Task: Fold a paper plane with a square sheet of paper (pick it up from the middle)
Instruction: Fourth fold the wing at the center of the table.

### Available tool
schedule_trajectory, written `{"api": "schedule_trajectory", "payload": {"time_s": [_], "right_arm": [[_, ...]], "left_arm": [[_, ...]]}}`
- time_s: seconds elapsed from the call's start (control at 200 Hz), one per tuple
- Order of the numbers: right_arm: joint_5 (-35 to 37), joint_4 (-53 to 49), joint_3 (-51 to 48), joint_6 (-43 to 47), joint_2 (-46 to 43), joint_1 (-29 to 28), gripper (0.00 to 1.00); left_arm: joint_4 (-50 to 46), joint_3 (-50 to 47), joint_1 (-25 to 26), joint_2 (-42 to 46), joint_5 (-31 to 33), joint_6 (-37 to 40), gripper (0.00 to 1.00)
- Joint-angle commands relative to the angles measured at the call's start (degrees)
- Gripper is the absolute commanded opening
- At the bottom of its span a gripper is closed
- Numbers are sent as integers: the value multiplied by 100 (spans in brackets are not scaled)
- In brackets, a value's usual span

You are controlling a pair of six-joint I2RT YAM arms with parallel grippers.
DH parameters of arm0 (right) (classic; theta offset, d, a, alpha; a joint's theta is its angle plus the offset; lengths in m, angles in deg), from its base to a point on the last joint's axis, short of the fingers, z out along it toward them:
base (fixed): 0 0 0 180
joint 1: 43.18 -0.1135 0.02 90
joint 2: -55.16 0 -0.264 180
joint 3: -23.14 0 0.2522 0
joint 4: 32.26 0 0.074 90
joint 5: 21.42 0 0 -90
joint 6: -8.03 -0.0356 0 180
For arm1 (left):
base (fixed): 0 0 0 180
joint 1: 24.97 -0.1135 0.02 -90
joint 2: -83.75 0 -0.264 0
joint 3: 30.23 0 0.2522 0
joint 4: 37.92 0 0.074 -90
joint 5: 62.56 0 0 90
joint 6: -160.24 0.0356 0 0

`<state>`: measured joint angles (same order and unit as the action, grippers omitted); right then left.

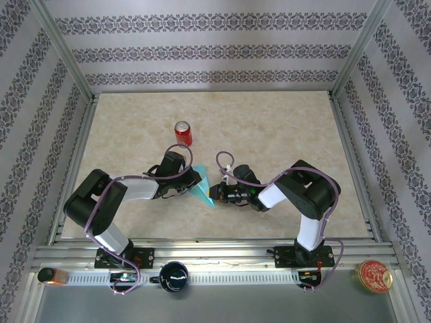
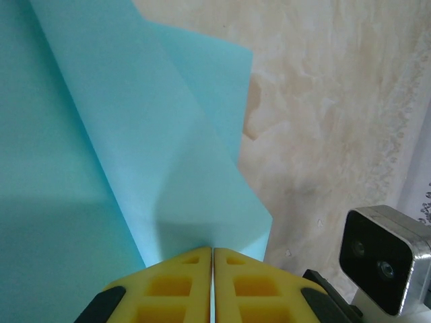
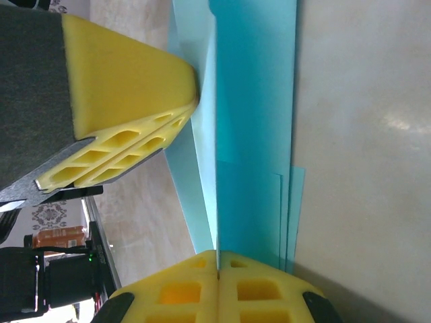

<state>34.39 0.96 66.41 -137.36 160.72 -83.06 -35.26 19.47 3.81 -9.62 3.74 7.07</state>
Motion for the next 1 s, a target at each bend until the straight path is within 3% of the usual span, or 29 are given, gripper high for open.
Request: {"api": "schedule_trajectory", "payload": {"time_s": [0.0,0.999], "right_arm": [[10,-344,-60,10,141,66,0],[27,-556,-76,41,97,102,0]], "left_arm": [[237,115,-52,-138,56,133,10],[54,255,-99,-531,-53,189,9]]}}
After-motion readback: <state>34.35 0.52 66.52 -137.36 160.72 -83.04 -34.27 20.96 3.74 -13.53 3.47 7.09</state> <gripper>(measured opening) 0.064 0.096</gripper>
